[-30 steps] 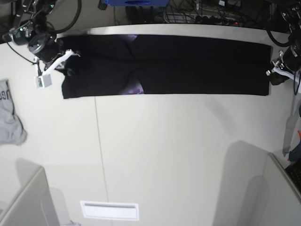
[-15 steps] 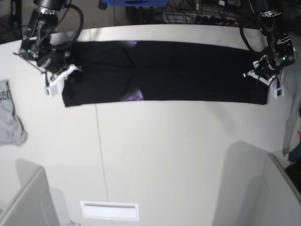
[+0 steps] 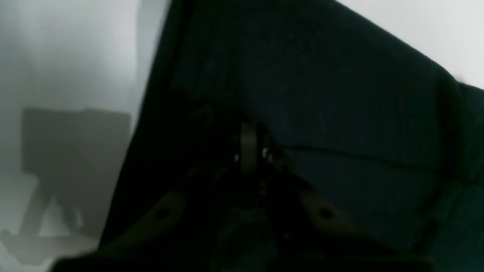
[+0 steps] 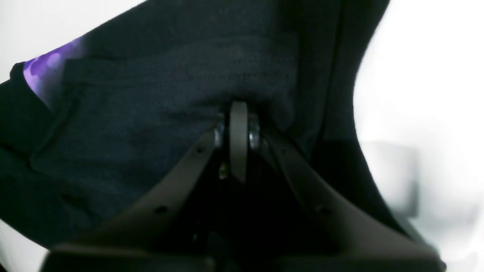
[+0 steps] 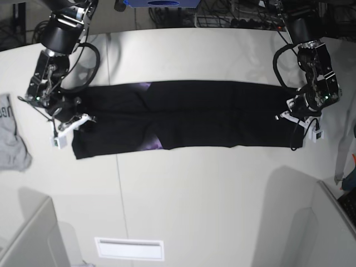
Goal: Fold the T-shirt properly
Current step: 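Regrasp the strip's edge with both grippers and fold it over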
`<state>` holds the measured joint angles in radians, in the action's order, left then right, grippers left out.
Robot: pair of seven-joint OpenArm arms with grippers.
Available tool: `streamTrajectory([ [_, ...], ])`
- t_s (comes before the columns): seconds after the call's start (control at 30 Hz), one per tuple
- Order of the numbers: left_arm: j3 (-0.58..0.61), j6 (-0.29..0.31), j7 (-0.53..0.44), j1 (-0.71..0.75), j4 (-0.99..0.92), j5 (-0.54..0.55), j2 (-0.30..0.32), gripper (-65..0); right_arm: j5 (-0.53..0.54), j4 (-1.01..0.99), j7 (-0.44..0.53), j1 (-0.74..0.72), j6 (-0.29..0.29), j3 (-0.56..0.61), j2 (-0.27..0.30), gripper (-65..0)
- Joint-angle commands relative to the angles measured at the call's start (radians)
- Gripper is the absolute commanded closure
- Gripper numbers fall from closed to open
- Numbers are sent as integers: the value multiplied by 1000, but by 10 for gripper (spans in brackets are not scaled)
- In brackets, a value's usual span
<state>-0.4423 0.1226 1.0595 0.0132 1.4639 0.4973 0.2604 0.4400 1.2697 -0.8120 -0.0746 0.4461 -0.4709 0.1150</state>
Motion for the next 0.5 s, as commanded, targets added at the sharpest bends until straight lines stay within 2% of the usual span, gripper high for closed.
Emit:
streamTrajectory([
  [0.0,-6,2,-6,-8,51,5,17,0,-33,37,-33,3,-17,1,12,0],
  [0.17,-154,5,83,26,206,14,12,0,-33,238,-71,62,-17,1,-1,0],
  [0.37,-339,5,95,92,389,191,37,0,-31,543,-74,175,-14,8,-50,0],
  [0.47,-412,5,95,127,383,254,67,-283,-31,664,-82,230,-14,34,-73,0],
])
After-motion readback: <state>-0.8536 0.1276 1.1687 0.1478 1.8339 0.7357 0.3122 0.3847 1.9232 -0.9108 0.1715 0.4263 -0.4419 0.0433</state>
